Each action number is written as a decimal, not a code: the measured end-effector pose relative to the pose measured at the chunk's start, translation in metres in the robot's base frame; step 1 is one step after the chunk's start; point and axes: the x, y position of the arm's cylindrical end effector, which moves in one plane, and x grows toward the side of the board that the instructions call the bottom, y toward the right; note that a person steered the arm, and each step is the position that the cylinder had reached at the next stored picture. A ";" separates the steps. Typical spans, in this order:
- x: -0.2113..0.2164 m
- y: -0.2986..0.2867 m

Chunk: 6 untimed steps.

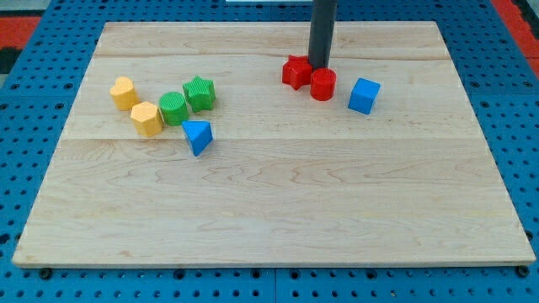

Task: Push the blue cube into red circle

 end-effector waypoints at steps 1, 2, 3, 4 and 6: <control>0.009 0.021; 0.002 0.092; 0.036 0.116; 0.051 0.069; 0.026 0.039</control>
